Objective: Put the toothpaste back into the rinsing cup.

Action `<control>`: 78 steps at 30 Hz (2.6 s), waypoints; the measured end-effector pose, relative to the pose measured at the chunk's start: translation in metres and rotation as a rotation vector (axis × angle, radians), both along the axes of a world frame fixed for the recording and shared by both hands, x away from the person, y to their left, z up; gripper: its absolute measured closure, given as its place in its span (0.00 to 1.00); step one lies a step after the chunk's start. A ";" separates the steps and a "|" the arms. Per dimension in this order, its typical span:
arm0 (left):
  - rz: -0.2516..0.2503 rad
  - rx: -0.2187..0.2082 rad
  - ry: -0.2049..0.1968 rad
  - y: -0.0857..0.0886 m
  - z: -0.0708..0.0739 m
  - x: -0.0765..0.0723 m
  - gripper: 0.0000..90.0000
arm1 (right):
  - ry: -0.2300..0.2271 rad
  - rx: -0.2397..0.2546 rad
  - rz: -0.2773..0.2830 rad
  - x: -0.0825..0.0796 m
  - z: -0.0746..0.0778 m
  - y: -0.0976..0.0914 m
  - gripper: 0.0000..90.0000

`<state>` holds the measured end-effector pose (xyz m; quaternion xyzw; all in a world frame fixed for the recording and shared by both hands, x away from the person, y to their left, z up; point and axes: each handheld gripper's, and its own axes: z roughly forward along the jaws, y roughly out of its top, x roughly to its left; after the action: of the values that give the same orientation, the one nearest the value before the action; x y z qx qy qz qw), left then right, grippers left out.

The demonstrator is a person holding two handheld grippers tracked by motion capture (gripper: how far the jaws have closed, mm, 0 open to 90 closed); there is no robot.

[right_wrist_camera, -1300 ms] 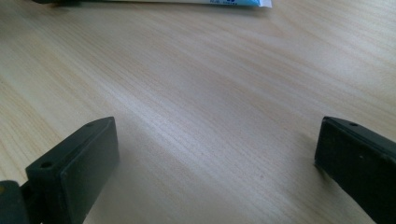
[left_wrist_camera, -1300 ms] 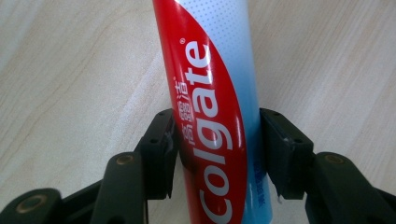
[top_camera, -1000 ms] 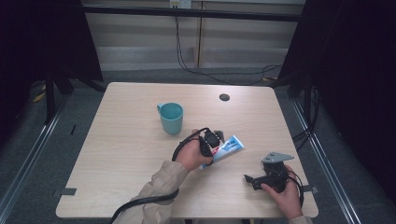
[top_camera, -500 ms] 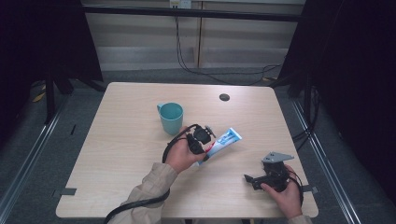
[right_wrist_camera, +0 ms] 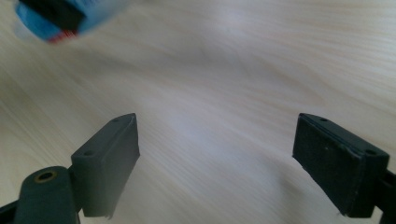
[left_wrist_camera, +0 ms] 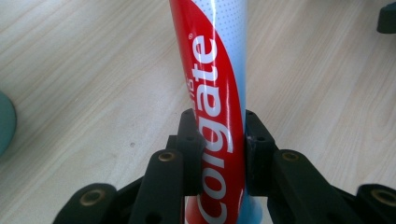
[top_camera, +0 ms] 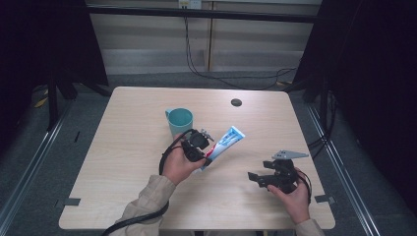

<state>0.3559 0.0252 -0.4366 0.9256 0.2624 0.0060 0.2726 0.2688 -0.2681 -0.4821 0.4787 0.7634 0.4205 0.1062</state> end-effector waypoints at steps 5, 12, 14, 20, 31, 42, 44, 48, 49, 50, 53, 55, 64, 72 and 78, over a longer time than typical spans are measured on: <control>0.020 -0.024 -0.012 0.004 0.000 -0.001 0.81 | 0.014 0.094 -0.016 0.014 0.016 0.012 0.17; 0.042 -0.053 -0.025 0.011 -0.002 -0.002 0.81 | 0.005 0.146 -0.001 0.033 0.033 0.030 0.21; 0.047 -0.065 -0.020 0.014 -0.003 -0.001 0.81 | 0.003 0.144 0.006 0.037 0.036 0.035 0.24; 0.062 -0.085 -0.029 0.021 -0.004 -0.002 0.81 | 0.017 0.131 0.022 0.049 0.043 0.046 0.26; 0.076 -0.109 -0.043 0.029 -0.002 -0.008 0.81 | 0.038 0.122 0.015 0.071 0.052 0.059 0.28; 0.064 -0.123 -0.057 0.028 0.005 -0.010 0.81 | 0.079 0.187 -0.039 0.089 0.054 0.058 0.29; 0.056 -0.117 -0.064 0.027 0.006 -0.011 0.81 | 0.092 0.209 -0.048 0.091 0.053 0.058 0.29; 0.055 -0.132 -0.070 0.026 0.005 -0.012 0.81 | 0.123 0.244 -0.057 0.096 0.055 0.059 0.32; 0.056 -0.133 -0.065 0.026 0.005 -0.011 0.81 | 0.123 0.247 -0.056 0.096 0.055 0.059 0.32; 0.057 -0.136 -0.068 0.025 0.005 -0.012 0.81 | 0.125 0.255 -0.059 0.097 0.055 0.058 0.33; 0.050 -0.135 -0.074 0.025 0.004 -0.013 0.81 | 0.137 0.295 -0.063 0.100 0.055 0.055 0.38; 0.050 -0.144 -0.076 0.024 0.003 -0.014 0.81 | 0.153 0.324 -0.061 0.101 0.055 0.054 0.41; 0.049 -0.182 -0.077 0.019 -0.001 -0.016 0.81 | 0.182 0.439 -0.088 0.105 0.050 0.057 0.64; 0.046 -0.239 -0.064 0.016 -0.005 -0.017 0.76 | 0.191 0.582 -0.124 0.105 0.054 0.049 0.86; 0.041 -0.259 -0.044 0.016 -0.006 -0.014 0.67 | 0.145 0.582 -0.077 0.100 0.070 0.056 0.92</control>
<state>0.3423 0.0413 -0.4431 0.8768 0.2739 -0.0020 0.3952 0.3691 -0.2124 -0.4126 0.5462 0.5978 0.5820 -0.0742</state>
